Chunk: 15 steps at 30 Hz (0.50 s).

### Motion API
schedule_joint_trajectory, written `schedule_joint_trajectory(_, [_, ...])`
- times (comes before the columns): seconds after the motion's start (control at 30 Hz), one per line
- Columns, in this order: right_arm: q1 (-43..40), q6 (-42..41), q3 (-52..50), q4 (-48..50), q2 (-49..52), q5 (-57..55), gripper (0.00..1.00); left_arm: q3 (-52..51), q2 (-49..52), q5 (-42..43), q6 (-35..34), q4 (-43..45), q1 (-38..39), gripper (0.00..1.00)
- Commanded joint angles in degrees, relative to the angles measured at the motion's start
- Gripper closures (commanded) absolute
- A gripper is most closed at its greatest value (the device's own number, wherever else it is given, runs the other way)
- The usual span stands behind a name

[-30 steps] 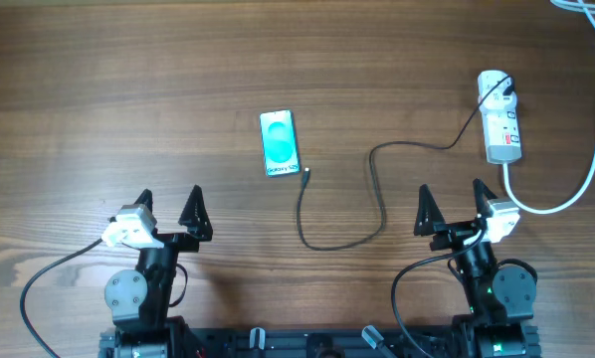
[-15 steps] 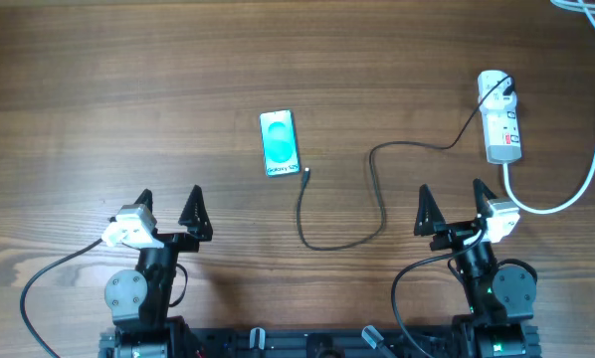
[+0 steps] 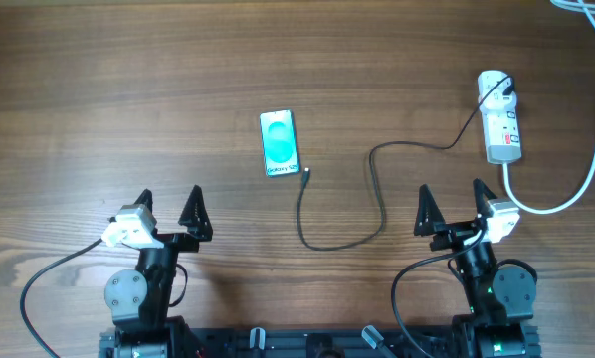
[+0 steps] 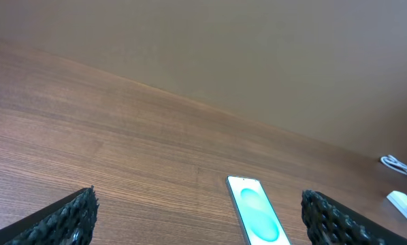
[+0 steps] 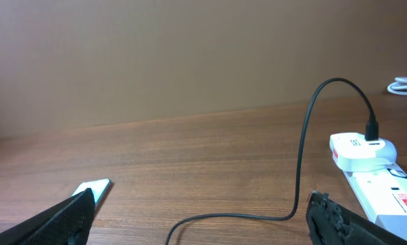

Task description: Plug charger to phone and switch on socket

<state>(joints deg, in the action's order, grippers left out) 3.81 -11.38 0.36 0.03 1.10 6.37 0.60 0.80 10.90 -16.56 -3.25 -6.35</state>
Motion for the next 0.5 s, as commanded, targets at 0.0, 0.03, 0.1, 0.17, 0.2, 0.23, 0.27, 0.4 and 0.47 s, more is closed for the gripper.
schedule_joint_trajectory(0.0, [-0.3, 0.8, -0.1, 0.3, -0.8, -0.7, 0.00, -0.3, -0.4, -0.5, 1.2, -0.2, 0.3, 0.00])
schedule_joint_trajectory(0.03, [-0.3, 0.8, -0.1, 0.3, -0.8, -0.7, 0.00, -0.3, -0.4, -0.5, 1.2, -0.2, 0.3, 0.00])
schedule_joint_trajectory(0.1, [-0.3, 0.9, -0.1, 0.3, -0.8, -0.7, 0.00, -0.3, -0.4, -0.5, 1.2, -0.2, 0.3, 0.00])
schedule_joint_trajectory(0.17, [-0.3, 0.9, -0.1, 0.3, -0.8, -0.7, 0.00, -0.3, -0.4, -0.5, 1.2, -0.2, 0.3, 0.00])
schedule_joint_trajectory(0.2, [-0.3, 0.8, -0.1, 0.3, -0.8, -0.7, 0.00, -0.3, -0.4, -0.5, 1.2, -0.2, 0.3, 0.00])
schedule_joint_trajectory(0.23, [-0.3, 0.9, -0.1, 0.3, -0.8, -0.7, 0.00, -0.3, -0.4, -0.5, 1.2, -0.2, 0.3, 0.00])
schedule_joint_trajectory(0.27, [-0.3, 0.8, -0.1, 0.3, -0.8, -0.7, 0.00, -0.3, -0.4, -0.5, 1.2, -0.2, 0.3, 0.00])
schedule_joint_trajectory(0.4, [-0.3, 0.9, -0.1, 0.3, -0.8, -0.7, 0.00, -0.3, -0.4, -0.5, 1.2, -0.2, 0.3, 0.00])
schedule_joint_trajectory(0.47, [-0.3, 0.9, -0.1, 0.3, -0.8, -0.7, 0.00, -0.3, -0.4, -0.5, 1.2, -0.2, 0.3, 0.00])
